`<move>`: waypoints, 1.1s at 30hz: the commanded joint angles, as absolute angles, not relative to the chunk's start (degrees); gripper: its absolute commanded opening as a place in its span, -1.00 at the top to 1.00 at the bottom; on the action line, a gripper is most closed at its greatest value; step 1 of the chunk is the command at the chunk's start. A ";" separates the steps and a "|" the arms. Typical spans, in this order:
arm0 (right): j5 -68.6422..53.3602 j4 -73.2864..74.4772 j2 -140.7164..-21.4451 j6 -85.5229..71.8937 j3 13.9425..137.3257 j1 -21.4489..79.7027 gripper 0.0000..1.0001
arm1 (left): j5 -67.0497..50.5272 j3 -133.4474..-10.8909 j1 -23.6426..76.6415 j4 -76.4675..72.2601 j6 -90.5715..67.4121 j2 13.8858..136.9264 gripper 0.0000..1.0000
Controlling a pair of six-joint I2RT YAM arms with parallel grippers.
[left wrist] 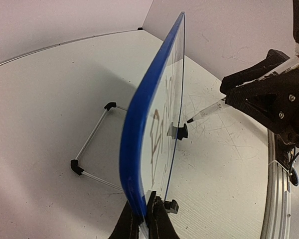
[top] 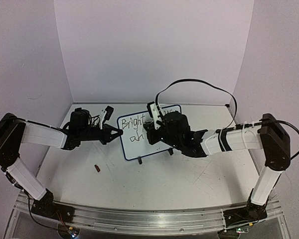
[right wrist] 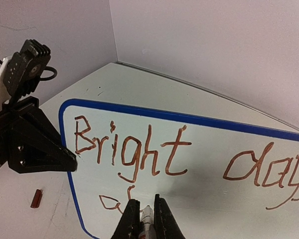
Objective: Write a sentence on the whiteboard
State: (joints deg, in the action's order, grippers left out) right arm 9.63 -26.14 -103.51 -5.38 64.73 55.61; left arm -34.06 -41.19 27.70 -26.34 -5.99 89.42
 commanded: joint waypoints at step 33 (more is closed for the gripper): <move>11.50 -26.00 -107.36 -7.47 67.16 55.12 1.00 | -26.36 -43.20 26.85 -22.94 -1.34 91.41 1.00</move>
